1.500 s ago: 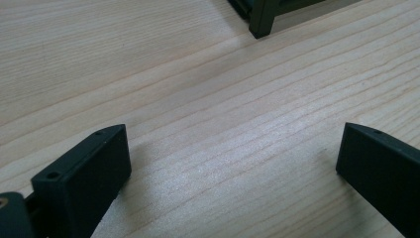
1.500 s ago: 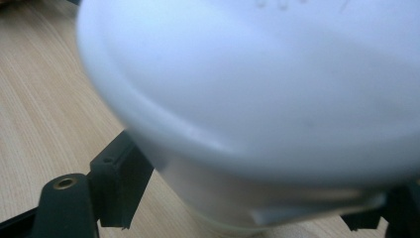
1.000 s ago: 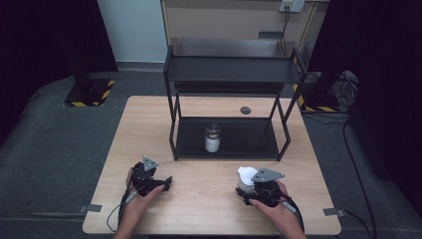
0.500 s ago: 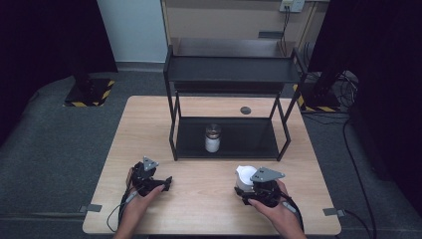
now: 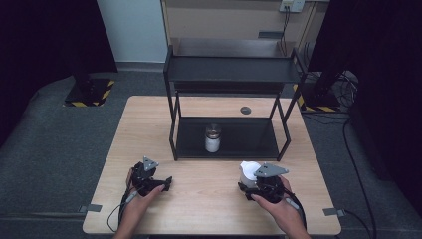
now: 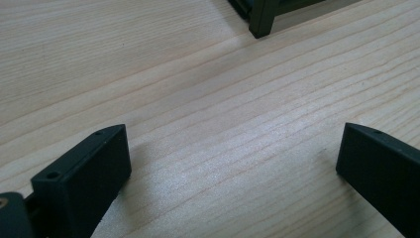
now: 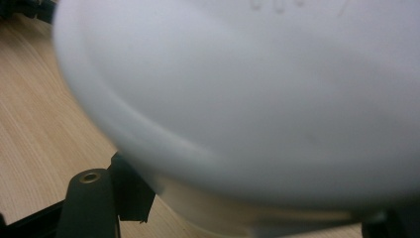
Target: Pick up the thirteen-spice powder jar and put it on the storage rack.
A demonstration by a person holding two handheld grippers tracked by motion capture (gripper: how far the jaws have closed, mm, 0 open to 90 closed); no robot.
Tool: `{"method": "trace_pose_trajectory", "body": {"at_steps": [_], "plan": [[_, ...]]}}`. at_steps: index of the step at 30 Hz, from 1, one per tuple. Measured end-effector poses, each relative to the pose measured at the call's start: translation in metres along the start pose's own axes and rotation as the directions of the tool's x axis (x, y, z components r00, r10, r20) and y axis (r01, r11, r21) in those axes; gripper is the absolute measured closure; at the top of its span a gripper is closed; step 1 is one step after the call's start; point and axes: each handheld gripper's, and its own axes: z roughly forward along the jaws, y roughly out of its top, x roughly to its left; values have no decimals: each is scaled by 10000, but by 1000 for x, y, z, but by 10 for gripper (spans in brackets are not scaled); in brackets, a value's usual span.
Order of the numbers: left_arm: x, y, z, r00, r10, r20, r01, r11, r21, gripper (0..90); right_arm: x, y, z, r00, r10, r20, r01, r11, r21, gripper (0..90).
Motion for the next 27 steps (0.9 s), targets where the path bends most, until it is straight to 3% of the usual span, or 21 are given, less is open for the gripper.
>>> {"method": "trace_pose_trajectory", "body": {"at_steps": [27], "plan": [[0, 0, 0, 10000, -23, -16, 23, 10000, 0, 0, -24, 18, 9, 9960, 697, 555, -676, 9969, -401, 312]]}}
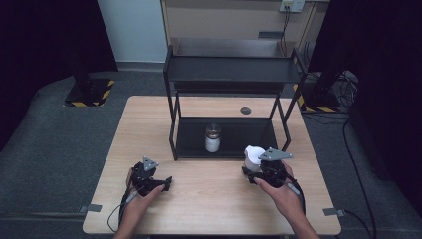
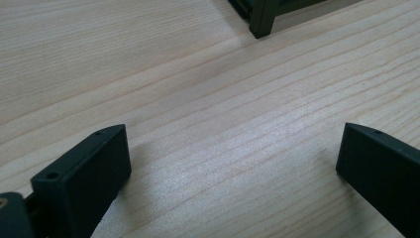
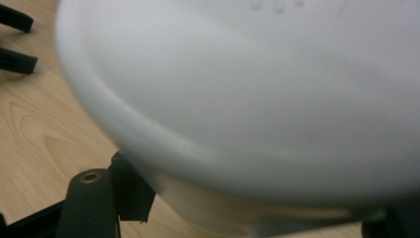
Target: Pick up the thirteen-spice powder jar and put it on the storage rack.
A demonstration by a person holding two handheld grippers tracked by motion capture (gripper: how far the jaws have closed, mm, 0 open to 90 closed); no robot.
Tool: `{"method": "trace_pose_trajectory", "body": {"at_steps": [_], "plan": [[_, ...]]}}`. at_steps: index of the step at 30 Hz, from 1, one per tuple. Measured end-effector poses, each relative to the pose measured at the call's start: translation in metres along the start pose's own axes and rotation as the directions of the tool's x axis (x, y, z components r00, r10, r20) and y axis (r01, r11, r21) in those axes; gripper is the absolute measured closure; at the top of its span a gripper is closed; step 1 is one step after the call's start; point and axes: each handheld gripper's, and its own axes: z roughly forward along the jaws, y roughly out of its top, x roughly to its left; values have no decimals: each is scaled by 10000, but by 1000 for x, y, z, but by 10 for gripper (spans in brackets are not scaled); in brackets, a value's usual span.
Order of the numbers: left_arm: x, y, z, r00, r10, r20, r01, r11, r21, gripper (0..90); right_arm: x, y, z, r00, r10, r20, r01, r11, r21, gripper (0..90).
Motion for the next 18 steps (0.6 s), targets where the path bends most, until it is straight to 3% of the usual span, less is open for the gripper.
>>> {"method": "trace_pose_trajectory", "body": {"at_steps": [18], "plan": [[-1, 2, 3, 10000, -20, -10, 20, 10000, -13, 0, -15, 18, 16, 9997, 151, 204, -147, 9997, -215, 312]]}}
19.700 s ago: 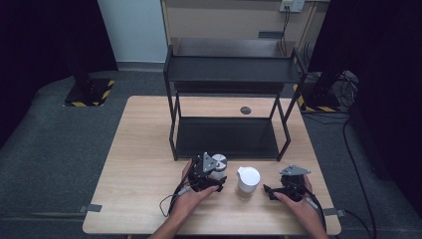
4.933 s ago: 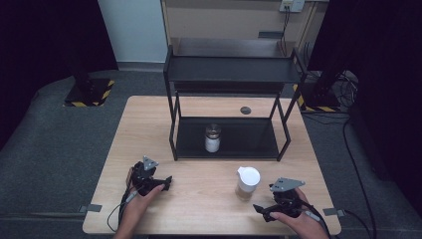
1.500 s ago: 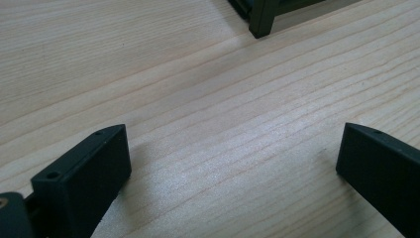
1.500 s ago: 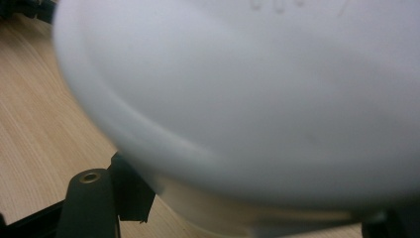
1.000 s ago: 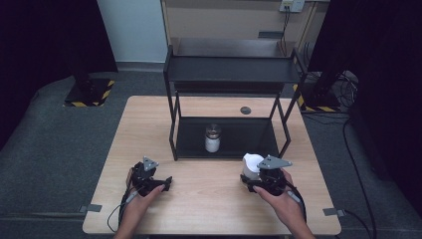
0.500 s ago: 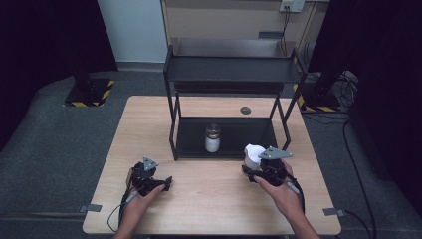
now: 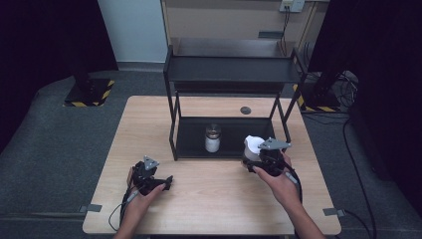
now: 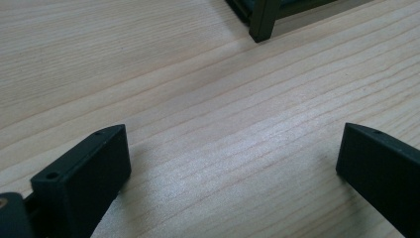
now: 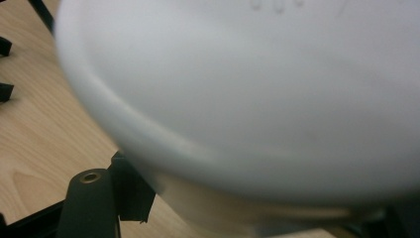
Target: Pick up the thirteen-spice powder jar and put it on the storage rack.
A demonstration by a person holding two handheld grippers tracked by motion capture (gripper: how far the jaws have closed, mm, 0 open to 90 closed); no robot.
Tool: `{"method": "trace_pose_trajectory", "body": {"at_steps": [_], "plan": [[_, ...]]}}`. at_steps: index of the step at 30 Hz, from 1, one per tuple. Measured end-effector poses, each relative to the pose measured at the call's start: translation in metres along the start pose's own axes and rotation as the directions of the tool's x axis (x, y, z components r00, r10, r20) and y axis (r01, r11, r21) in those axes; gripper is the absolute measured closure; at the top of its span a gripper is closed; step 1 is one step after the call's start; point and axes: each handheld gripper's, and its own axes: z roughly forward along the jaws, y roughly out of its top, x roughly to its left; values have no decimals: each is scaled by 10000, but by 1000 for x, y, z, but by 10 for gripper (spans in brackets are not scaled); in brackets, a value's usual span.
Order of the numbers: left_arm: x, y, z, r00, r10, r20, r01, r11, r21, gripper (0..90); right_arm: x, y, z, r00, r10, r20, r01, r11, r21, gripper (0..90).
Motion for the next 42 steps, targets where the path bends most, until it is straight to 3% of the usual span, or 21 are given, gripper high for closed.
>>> {"method": "trace_pose_trajectory", "body": {"at_steps": [24, 34, 42], "plan": [[0, 1, 1, 10000, 28, 18, -28, 10000, 16, 0, -22, 36, 52, 9973, 397, 621, -400, 9992, 23, 312], [0, 1, 1, 10000, 29, 18, -29, 10000, 17, 0, -20, 34, 70, 9952, 224, 948, -245, 9995, 207, 312], [0, 1, 1, 10000, 28, 18, -28, 10000, 15, 0, -19, 32, 76, 9959, 157, 894, -184, 9994, 291, 312]]}}
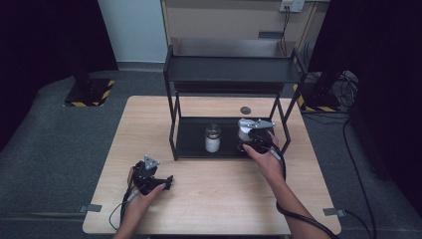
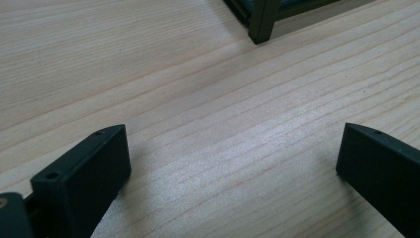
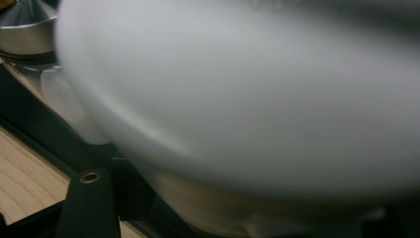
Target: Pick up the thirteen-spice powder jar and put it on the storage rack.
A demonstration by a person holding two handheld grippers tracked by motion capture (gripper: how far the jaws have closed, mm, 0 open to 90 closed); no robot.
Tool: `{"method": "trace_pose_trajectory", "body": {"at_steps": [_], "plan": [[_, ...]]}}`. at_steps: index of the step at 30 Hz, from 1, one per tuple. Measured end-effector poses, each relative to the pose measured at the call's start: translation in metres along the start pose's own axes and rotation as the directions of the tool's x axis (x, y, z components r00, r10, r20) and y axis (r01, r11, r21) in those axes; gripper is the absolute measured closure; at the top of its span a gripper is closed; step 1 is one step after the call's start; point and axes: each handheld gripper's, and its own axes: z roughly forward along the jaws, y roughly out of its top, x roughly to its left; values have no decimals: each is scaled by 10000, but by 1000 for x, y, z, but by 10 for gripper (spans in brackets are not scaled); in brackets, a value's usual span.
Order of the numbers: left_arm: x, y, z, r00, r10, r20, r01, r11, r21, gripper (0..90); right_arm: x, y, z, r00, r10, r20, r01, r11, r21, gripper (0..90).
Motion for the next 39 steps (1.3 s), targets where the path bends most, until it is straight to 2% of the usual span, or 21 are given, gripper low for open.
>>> {"method": "trace_pose_trajectory", "body": {"at_steps": [15, 28, 39], "plan": [[0, 0, 0, 10000, -2, 0, 2, 10000, -1, 0, 4, -5, 10, 10000, 7, 25, -7, 9998, 173, 312], [0, 0, 0, 10000, 0, 0, 0, 10000, -1, 0, 2, -12, 11, 10000, 5, -23, -5, 10000, -69, 309], [0, 0, 0, 10000, 2, 0, -2, 10000, 0, 0, 0, -14, 10, 9998, 187, -95, -189, 9997, -153, 305]]}}
